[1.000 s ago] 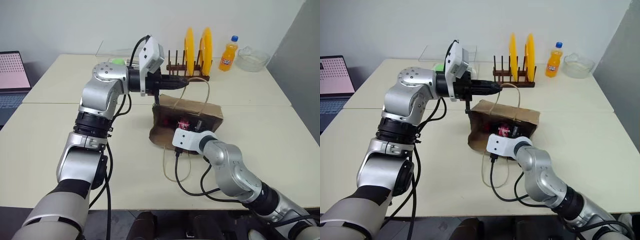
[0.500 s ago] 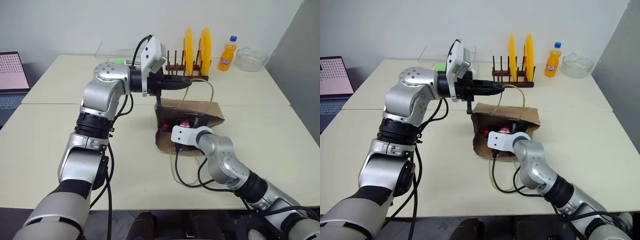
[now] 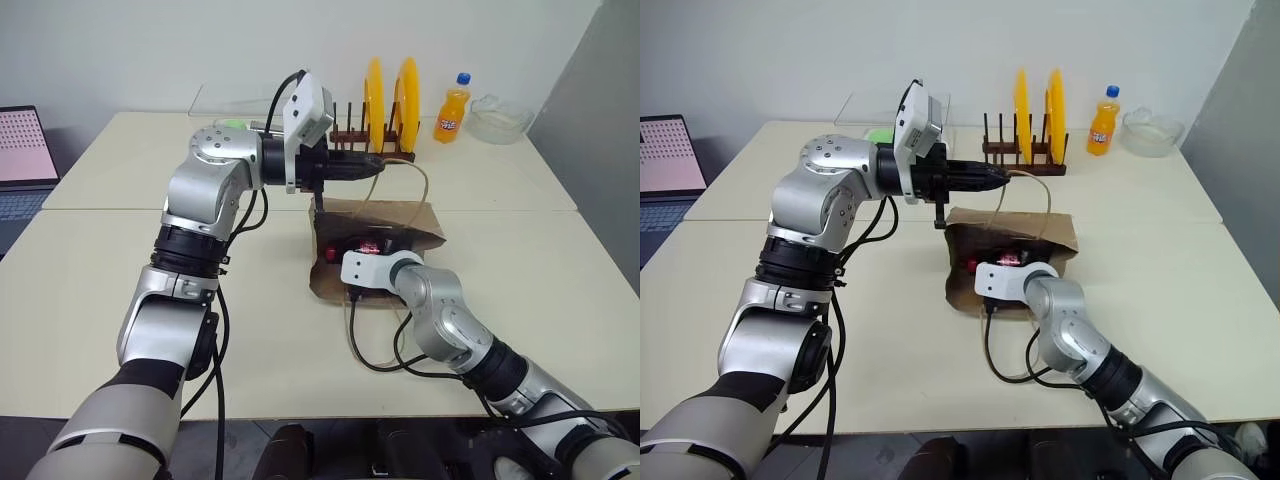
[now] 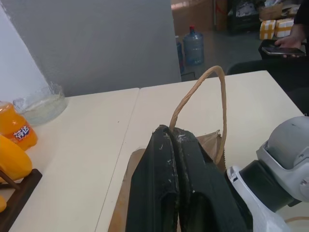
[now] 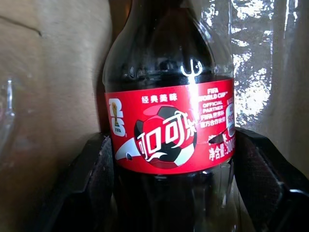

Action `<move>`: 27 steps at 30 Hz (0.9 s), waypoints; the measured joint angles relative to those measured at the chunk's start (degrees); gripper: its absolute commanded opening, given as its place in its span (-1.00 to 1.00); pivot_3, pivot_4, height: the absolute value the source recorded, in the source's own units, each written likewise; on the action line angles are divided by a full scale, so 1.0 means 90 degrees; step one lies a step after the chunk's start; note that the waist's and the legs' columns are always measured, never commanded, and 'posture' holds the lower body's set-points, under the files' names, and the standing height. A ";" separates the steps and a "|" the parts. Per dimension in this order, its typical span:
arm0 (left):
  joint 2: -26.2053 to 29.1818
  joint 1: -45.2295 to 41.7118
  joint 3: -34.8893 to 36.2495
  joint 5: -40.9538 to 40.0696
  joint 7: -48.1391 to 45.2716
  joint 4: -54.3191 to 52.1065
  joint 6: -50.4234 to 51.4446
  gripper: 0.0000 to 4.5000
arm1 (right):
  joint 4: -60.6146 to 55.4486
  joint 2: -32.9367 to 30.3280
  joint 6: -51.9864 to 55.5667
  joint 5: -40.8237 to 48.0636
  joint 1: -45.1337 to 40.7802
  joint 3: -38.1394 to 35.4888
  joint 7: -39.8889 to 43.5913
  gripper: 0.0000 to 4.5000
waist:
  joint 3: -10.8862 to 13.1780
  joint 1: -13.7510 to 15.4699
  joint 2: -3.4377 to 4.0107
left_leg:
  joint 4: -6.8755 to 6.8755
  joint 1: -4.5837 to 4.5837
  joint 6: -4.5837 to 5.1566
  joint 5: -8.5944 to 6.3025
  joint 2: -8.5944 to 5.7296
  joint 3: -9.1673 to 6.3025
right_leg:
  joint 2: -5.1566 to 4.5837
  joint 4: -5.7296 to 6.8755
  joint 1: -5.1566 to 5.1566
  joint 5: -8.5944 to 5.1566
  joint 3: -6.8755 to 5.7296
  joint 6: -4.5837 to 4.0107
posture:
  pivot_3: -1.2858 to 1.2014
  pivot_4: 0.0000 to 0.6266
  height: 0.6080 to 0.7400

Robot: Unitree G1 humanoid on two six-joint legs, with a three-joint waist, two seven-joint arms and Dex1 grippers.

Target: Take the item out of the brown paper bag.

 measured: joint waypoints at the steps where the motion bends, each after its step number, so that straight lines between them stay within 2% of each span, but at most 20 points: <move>1: 0.0001 0.0014 0.0000 0.0000 0.0001 -0.0025 0.0000 -1.00 | -0.0003 0.0000 -0.0072 -0.0007 0.0045 -0.0022 -0.0033 0.37 | 0.0000 0.0000 0.0000 | 0.0000 0.0000 0.0000 0.0000 0.0000 0.0000 | 0.0000 0.0000 0.0001 0.0000 0.0000 0.0000 | 0.03 -0.52 1.00; 7: 0.0008 0.0035 -0.0001 0.0006 0.0002 -0.0029 -0.0029 -1.00 | -0.0219 -0.0105 -0.0408 -0.0007 0.0232 -0.0201 -0.0048 0.37 | 0.0000 0.0001 0.0000 | 0.0000 0.0000 -0.0002 0.0001 0.0000 -0.0001 | 0.0000 -0.0001 0.0000 0.0000 -0.0001 0.0000 | 0.03 -0.52 1.00; 13: 0.0016 0.0036 -0.0003 0.0091 0.0017 -0.0019 -0.0197 -1.00 | -0.0747 -0.0388 -0.0758 0.0016 0.0480 -0.0380 0.0336 0.37 | 0.0000 -0.0006 0.0000 | -0.0005 -0.0011 -0.0008 0.0004 0.0000 0.0000 | 0.0000 -0.0001 -0.0014 0.0000 0.0000 0.0000 | 0.03 -0.52 1.00; 27: 0.0060 0.0041 -0.0035 0.0326 -0.0025 0.0120 -0.0603 -1.00 | -0.1879 -0.0439 -0.0630 0.0411 0.0955 -0.1270 0.0914 0.37 | 0.0002 -0.0015 0.0002 | -0.0007 -0.0014 -0.0007 0.0003 0.0000 -0.0001 | 0.0001 -0.0001 -0.0016 0.0000 -0.0001 0.0000 | 0.03 -0.52 1.00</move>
